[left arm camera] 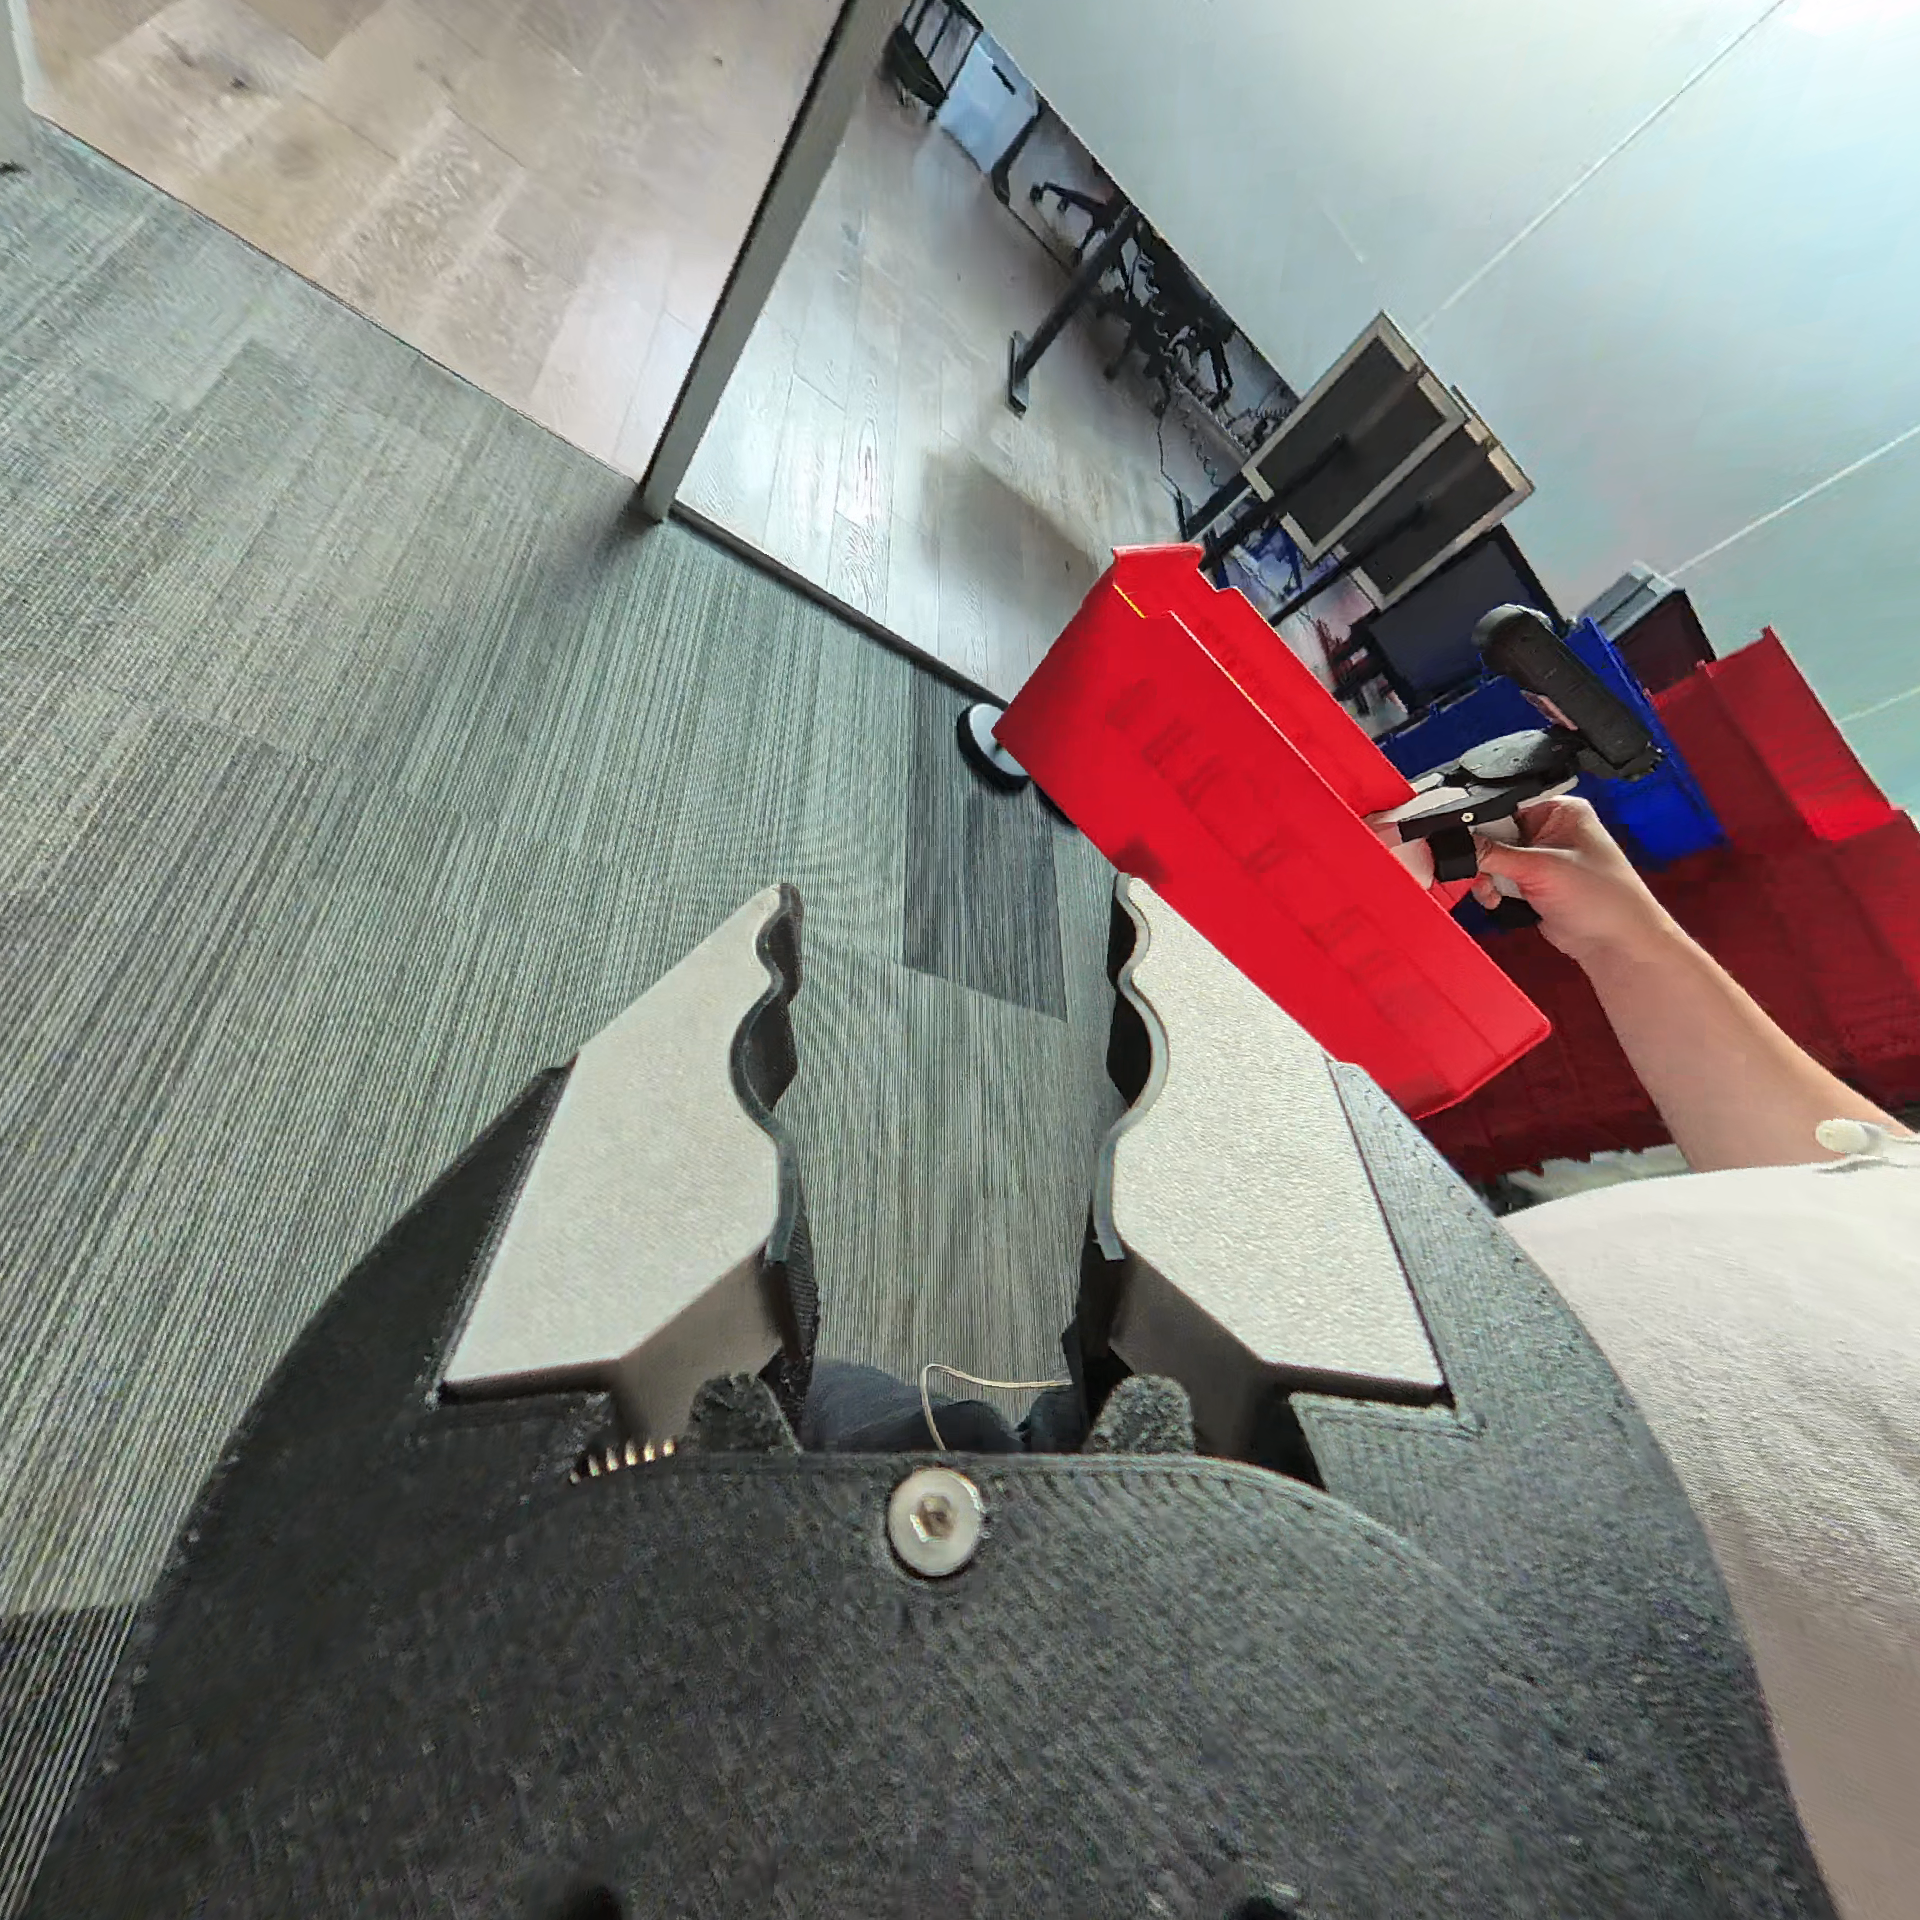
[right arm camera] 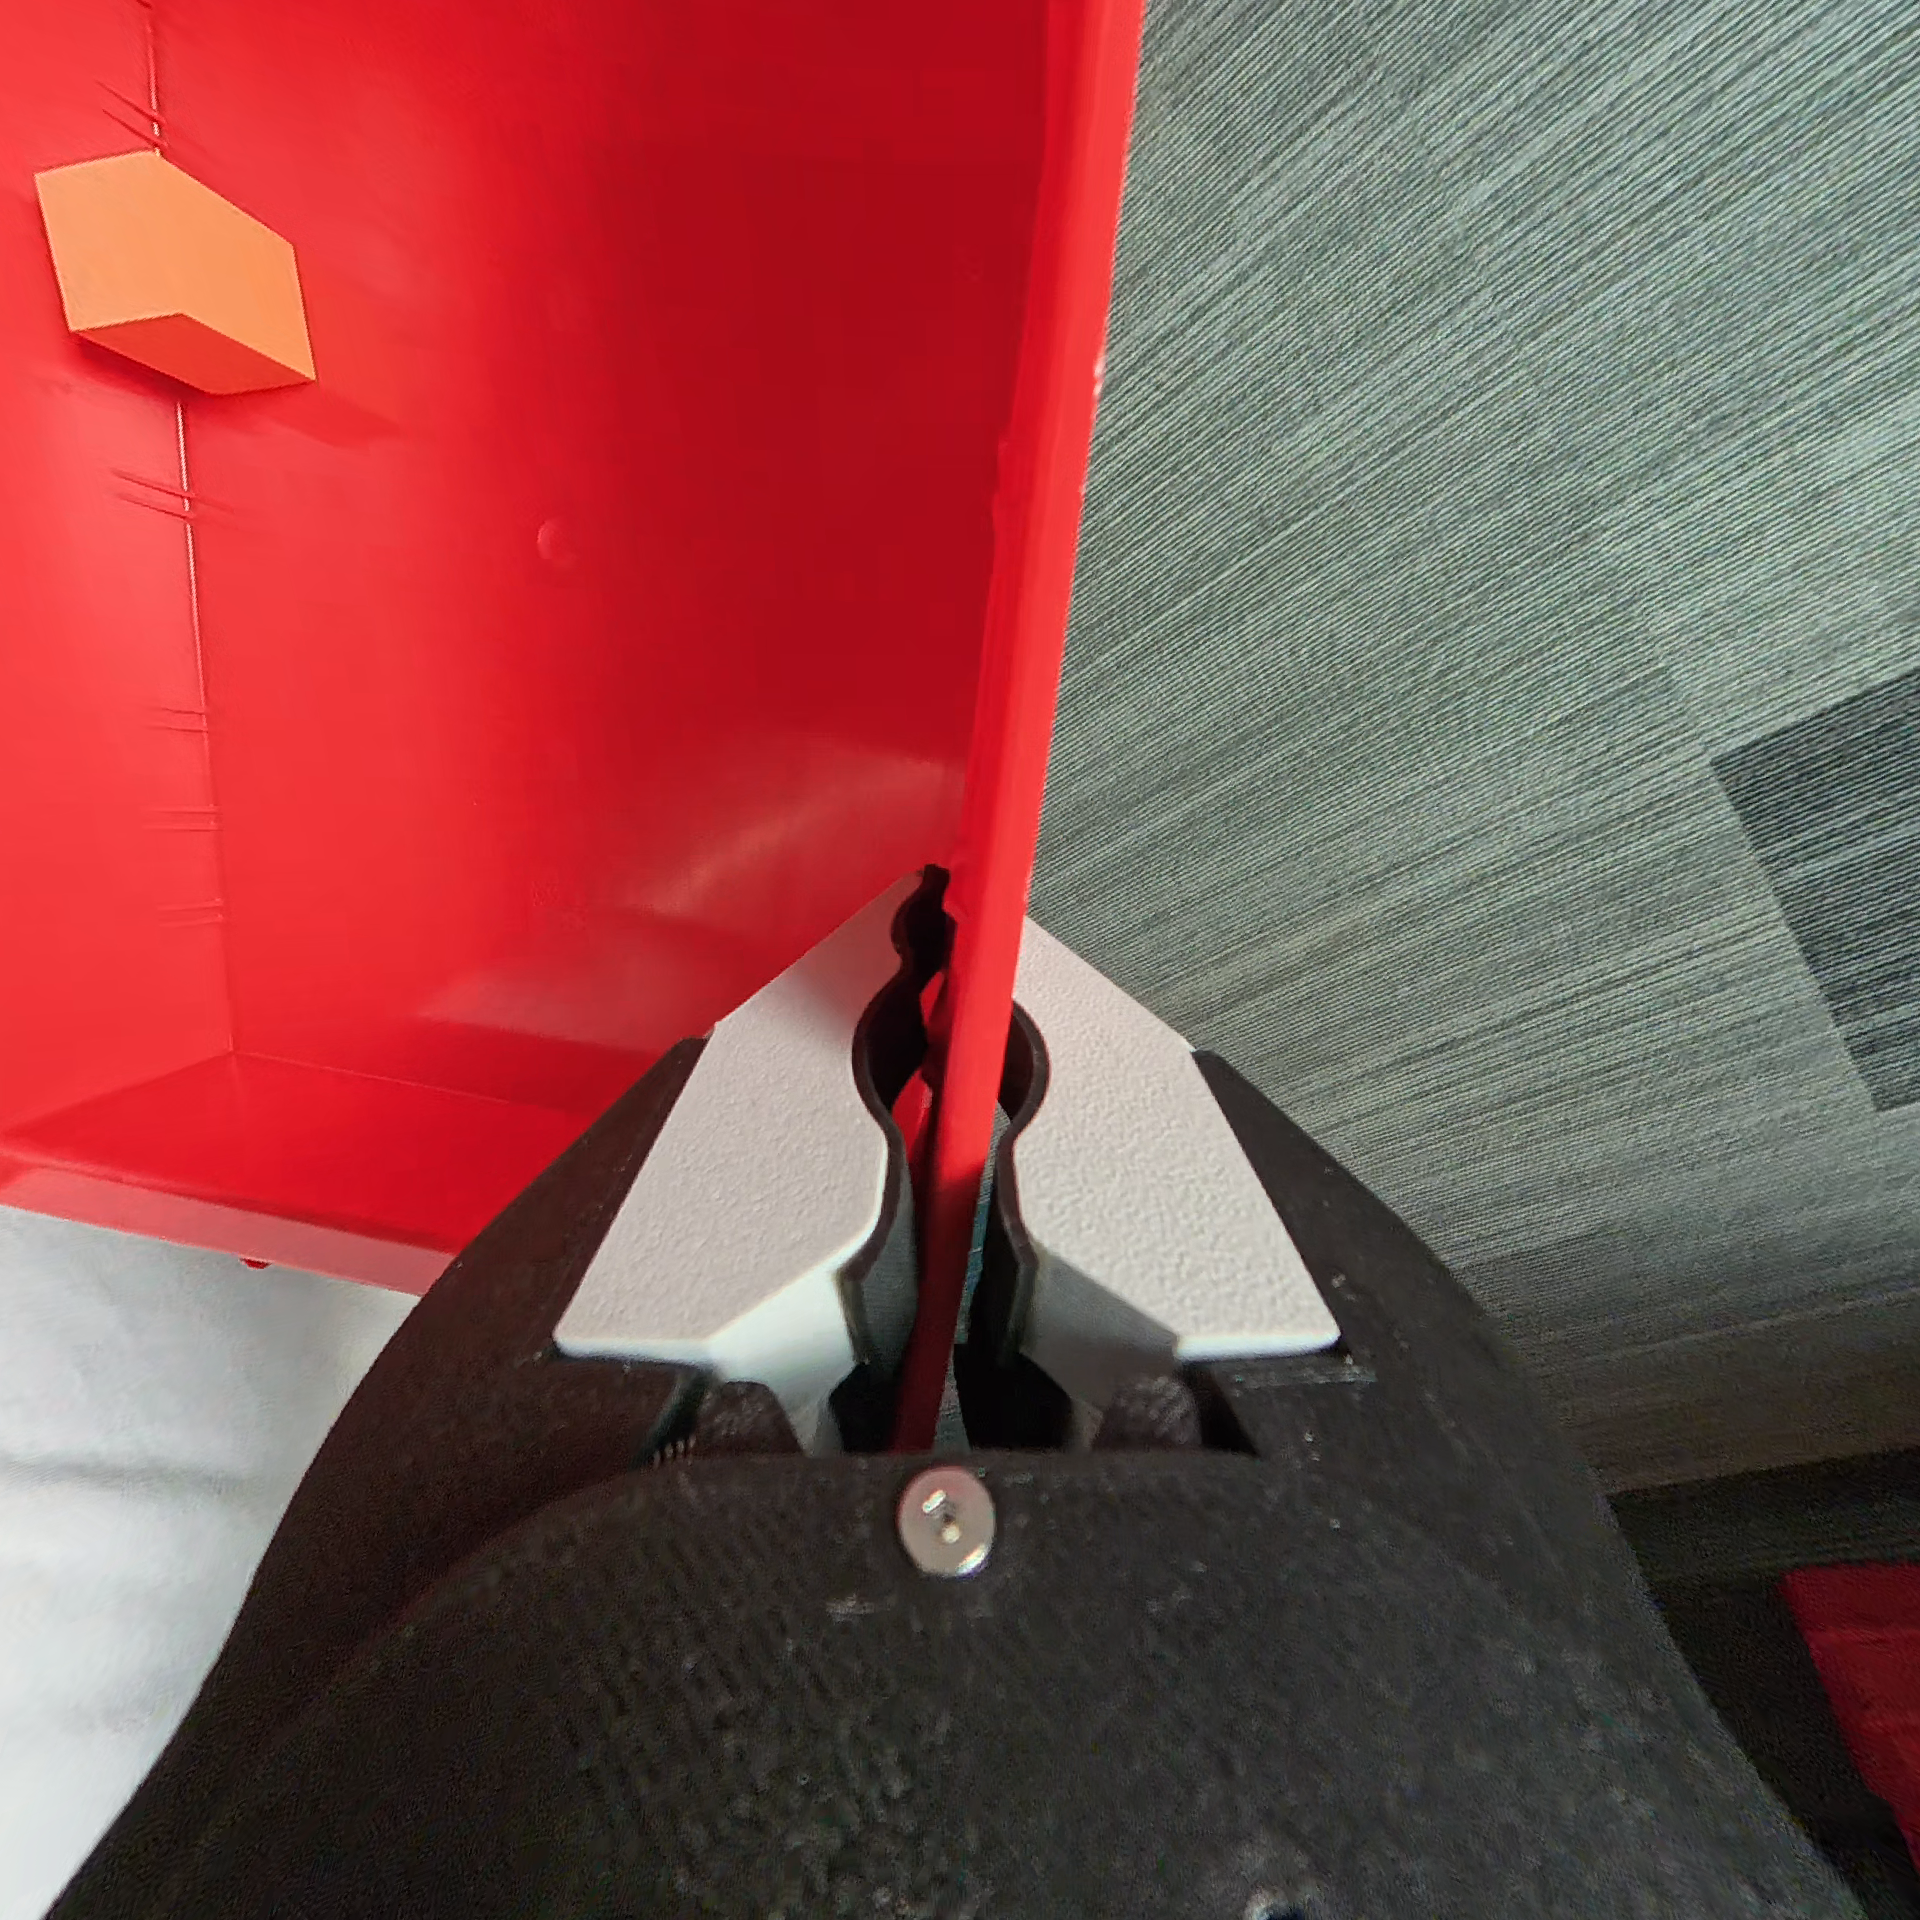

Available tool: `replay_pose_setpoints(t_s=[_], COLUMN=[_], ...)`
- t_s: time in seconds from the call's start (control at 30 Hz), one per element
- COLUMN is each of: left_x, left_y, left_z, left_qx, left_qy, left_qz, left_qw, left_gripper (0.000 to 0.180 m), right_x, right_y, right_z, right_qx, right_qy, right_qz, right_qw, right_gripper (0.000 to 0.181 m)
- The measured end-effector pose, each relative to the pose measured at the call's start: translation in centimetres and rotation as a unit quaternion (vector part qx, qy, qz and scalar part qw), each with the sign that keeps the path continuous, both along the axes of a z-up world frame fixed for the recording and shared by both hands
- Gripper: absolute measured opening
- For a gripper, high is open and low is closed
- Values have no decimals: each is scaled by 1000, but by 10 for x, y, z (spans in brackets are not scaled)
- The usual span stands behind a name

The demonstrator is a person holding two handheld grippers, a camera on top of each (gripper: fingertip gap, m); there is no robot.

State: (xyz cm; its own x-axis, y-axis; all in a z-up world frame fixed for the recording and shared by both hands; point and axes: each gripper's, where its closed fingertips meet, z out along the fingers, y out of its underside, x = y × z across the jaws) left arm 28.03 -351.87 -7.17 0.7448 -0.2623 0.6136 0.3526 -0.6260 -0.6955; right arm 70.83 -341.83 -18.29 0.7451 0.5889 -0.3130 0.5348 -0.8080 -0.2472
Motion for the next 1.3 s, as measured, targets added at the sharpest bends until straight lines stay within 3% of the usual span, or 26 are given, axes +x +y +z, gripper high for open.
replay_pose_setpoints(t_s=[0.1,0.23,0.33,0.53,0.67,0.73,0.8,0.93,1.03,1.17,1.3], left_x=[-27,-34,-4,74,91,87,78,37,9,8,57], left_y=[130,341,500,794,959,1031,1090,1216,1331,1508,1667], left_z=[-9,-9,26,75,71,55,45,37,37,54,89], left_qx=[26,37,64,150,177,140,103,105,163,278,283], left_qy=[-7,17,18,96,67,66,83,125,170,227,160], left_qz=[-2,-82,-150,-274,-260,-250,-260,-210,-178,-203,-291], left_qw=[1000,996,986,945,947,956,957,964,955,911,900], left_gripper=[54,55,52,58,54,55,54,50,52,55,57], right_x=[-11,-31,-48,-67,-90,-100,-114,-131,-144,-161,-162], right_y=[136,291,392,625,814,903,989,1160,1289,1429,1544], right_z=[-3,-4,-2,-13,-30,-32,-34,-38,-48,-55,-45], right_qx=[21,24,-16,-24,-12,-26,-36,-38,-14,-15,-39], right_qy=[9,29,49,52,52,46,32,10,7,23,45], right_qz=[-23,-86,-110,-122,-88,-77,-66,-31,-26,-66,-101], right_qw=[999,996,993,991,995,996,997,999,1000,997,993], right_gripper=[2,2,2,1,1,1,1,2,2,2,2])
